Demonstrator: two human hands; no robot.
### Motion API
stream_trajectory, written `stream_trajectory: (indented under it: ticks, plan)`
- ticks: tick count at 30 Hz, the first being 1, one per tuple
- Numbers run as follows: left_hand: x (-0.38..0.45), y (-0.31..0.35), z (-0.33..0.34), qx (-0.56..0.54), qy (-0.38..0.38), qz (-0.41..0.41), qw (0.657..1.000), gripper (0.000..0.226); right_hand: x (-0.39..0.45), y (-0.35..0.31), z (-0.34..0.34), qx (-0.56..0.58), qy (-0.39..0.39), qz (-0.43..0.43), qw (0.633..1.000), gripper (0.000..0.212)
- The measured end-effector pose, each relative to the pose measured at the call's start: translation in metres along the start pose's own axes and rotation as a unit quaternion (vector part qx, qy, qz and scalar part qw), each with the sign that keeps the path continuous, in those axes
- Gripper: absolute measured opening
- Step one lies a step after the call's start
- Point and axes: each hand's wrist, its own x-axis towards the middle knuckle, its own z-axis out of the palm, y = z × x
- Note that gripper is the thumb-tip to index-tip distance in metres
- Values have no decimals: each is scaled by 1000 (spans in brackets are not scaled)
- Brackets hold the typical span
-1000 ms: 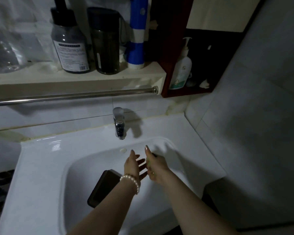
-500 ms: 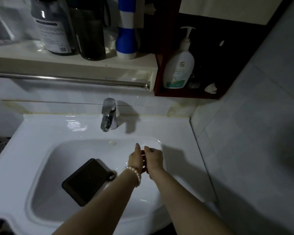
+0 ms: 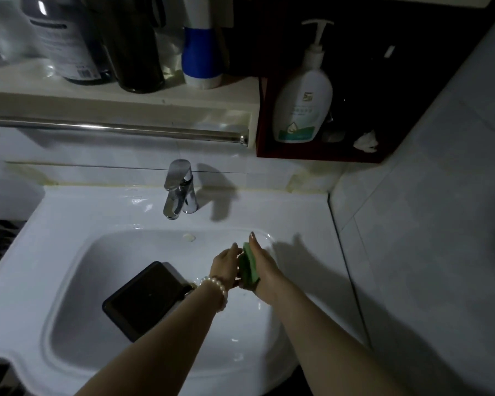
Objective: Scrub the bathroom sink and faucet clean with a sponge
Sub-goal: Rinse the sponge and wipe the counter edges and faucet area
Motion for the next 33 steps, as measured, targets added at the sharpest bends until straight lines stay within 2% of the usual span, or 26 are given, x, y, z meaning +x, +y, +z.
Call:
stream_trajectory:
  ticks: [3, 5, 8, 10, 13, 14, 16, 17, 19, 20, 22, 23, 25, 28, 31, 33]
  plan:
    - [18, 3, -8, 23, 17, 23, 999, 32, 2, -8, -23, 110, -18, -3, 994, 10]
    - [34, 2, -13, 154, 54, 82, 983, 29, 5, -11, -40, 175, -38, -22, 984, 16]
    - [56, 4, -17, 361, 75, 166, 915, 31, 13, -20, -62, 216, -29, -43, 975, 30]
    - [67, 8, -16, 477, 69, 209, 851, 35, 14, -26, -73, 220, -33, -45, 974, 35]
    - [82, 16, -10, 599, 78, 262, 753, 46, 21, -32, -89, 212, -38, -76, 973, 30]
    - [86, 19, -7, 624, 80, 269, 729, 50, 25, -32, -93, 187, -20, -94, 978, 33]
    - [91, 23, -5, 660, 77, 257, 701, 61, 34, -34, -97, 80, 116, -144, 980, 35]
    - [95, 24, -3, 678, 70, 242, 691, 66, 39, -35, -100, 15, 204, -178, 963, 36]
    - [101, 25, -1, 715, 55, 210, 665, 72, 47, -37, -108, -111, 323, -243, 908, 33]
    - [103, 25, 0, 731, 47, 200, 651, 74, 51, -40, -112, -197, 365, -264, 871, 30]
    - [105, 23, 0, 749, 34, 188, 634, 79, 57, -48, -121, -370, 430, -282, 774, 32]
    - [107, 21, -1, 754, 29, 183, 631, 81, 61, -54, -125, -423, 448, -297, 730, 36]
    - [109, 21, -4, 762, 15, 174, 624, 85, 67, -70, -128, -480, 466, -332, 665, 40]
    - [110, 29, -5, 766, -6, 150, 625, 88, 80, -93, -132, -528, 504, -386, 563, 36]
    - [114, 38, -1, 764, -18, 126, 633, 90, 93, -112, -131, -576, 496, -388, 520, 25]
    - [117, 41, 1, 768, -25, 111, 630, 90, 105, -120, -133, -616, 481, -387, 489, 26]
